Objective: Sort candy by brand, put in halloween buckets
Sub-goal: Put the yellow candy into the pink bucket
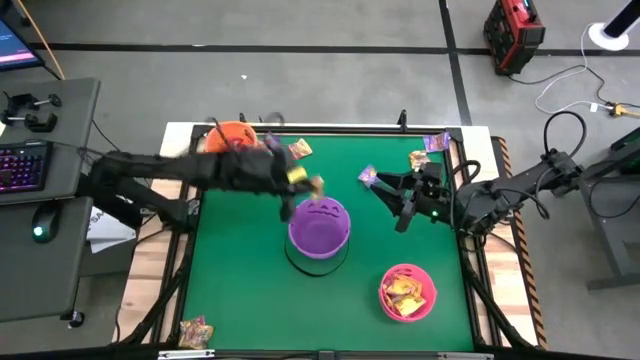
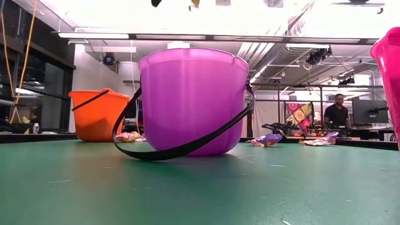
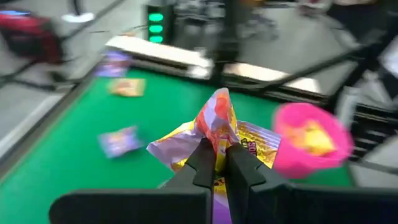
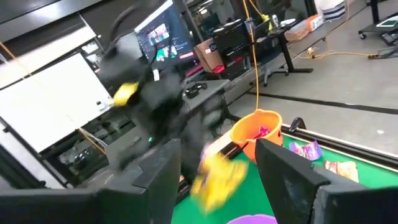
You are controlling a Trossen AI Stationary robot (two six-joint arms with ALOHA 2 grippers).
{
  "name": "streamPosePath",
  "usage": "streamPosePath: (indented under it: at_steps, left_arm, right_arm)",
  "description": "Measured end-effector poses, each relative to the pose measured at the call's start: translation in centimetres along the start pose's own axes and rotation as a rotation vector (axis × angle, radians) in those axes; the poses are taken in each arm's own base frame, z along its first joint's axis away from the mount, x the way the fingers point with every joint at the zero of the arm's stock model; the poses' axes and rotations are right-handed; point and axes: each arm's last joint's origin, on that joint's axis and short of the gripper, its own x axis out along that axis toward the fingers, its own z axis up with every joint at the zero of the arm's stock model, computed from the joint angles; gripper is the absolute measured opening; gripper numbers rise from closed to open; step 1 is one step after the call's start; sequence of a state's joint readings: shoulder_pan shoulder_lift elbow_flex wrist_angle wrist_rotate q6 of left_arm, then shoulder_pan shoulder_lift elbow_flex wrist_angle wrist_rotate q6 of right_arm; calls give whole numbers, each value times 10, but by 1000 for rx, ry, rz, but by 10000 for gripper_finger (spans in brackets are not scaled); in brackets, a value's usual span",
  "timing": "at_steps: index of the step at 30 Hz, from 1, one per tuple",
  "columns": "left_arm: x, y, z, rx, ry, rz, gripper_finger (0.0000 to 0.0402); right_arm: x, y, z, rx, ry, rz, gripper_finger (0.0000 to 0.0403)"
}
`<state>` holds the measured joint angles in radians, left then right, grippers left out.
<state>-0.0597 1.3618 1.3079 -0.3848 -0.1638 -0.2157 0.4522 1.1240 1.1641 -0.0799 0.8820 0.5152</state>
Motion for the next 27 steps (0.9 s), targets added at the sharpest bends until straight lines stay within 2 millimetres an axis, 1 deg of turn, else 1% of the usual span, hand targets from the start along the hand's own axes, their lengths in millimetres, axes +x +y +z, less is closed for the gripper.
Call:
streamPosePath:
  at_steps: [3,6,9,12,15,21,27]
  left_arm:
    - [36,-38,-13,33,-26,-99,0]
    - [72,-71,-29,64,-88,-219,0]
    - [106,-98,-44,88,-151,-369,0]
    - [134,-118,-54,126,-208,-465,0]
    - [158,-132,-59,181,-255,-500,0]
    - [198,-145,-71,227,-263,-496,8]
    - [225,-151,-85,233,-239,-487,45]
  right_arm:
    - [0,0,0,1,-5,-5,201]
    - [0,-1,1,-1,-13,-21,201]
    - [0,-1,1,-17,-24,-40,201]
    - [0,-2,1,-24,-32,-56,201]
    - [0,-2,2,-24,-45,-79,201]
    - [0,-3,2,-21,-57,-100,201]
    - [0,-3,2,-13,-64,-106,201]
